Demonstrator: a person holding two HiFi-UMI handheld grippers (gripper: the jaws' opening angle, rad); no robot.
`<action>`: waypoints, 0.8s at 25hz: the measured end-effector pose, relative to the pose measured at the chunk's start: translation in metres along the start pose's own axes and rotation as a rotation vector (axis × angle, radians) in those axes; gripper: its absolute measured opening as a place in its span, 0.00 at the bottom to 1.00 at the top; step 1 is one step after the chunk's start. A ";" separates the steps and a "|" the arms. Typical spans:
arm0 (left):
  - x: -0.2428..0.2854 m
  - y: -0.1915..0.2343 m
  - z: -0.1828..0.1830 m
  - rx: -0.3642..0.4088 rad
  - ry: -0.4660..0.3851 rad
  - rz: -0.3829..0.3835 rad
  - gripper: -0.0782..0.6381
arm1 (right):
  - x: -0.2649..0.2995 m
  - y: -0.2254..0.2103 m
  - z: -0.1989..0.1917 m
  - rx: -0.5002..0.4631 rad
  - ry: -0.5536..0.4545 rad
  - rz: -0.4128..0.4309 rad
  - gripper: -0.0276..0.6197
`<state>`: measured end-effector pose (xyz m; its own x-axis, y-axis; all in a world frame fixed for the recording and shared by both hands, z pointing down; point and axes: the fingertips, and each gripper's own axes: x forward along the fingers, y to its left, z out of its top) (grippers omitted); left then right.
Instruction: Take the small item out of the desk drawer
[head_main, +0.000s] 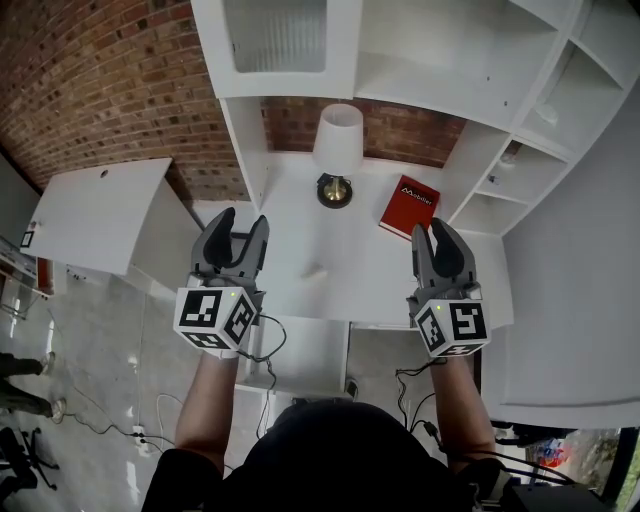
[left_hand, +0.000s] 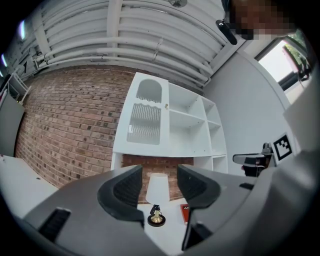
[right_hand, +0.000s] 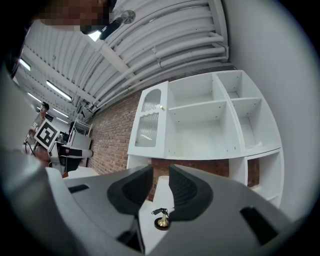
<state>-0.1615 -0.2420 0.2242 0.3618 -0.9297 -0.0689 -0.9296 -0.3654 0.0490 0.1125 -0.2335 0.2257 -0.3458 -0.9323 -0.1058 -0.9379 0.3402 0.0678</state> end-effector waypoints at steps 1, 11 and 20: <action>0.000 0.000 0.000 0.001 0.002 -0.001 0.41 | 0.000 0.000 0.000 0.000 0.000 -0.001 0.19; 0.003 0.000 -0.001 0.003 0.006 -0.007 0.41 | 0.000 -0.002 -0.001 0.013 -0.001 -0.010 0.19; 0.005 0.002 -0.008 -0.005 0.027 -0.015 0.41 | 0.002 0.000 -0.002 0.016 0.004 -0.010 0.19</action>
<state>-0.1610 -0.2476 0.2318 0.3774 -0.9251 -0.0425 -0.9238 -0.3793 0.0529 0.1121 -0.2361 0.2272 -0.3361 -0.9363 -0.1021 -0.9417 0.3325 0.0512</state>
